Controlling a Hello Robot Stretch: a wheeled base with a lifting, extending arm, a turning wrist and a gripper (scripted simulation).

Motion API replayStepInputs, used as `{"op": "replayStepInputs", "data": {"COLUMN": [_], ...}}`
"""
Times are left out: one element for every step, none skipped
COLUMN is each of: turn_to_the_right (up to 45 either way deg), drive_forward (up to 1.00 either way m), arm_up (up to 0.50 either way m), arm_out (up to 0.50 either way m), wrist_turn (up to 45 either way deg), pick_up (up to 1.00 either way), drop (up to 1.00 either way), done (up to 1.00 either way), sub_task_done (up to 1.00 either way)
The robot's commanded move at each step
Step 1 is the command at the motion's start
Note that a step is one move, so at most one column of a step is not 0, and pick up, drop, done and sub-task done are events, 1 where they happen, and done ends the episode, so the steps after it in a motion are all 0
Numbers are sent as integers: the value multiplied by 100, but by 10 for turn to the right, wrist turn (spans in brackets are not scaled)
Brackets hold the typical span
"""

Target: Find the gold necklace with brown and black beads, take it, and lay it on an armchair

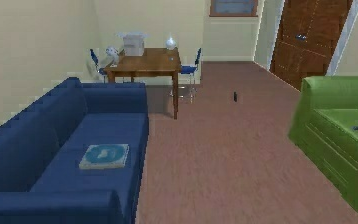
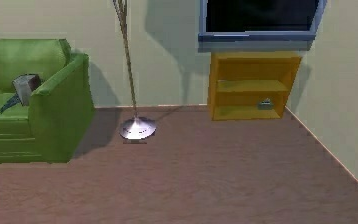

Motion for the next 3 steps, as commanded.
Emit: {"op": "replayStepInputs", "data": {"turn_to_the_right": [450,450,390], "drive_forward": [0,0,0], "arm_up": [0,0,0], "arm_out": [0,0,0], "wrist_turn": [0,0,0], "pick_up": [0,0,0], "drop": [0,0,0], "done": [0,0,0], "sub_task_done": [0,0,0]}}
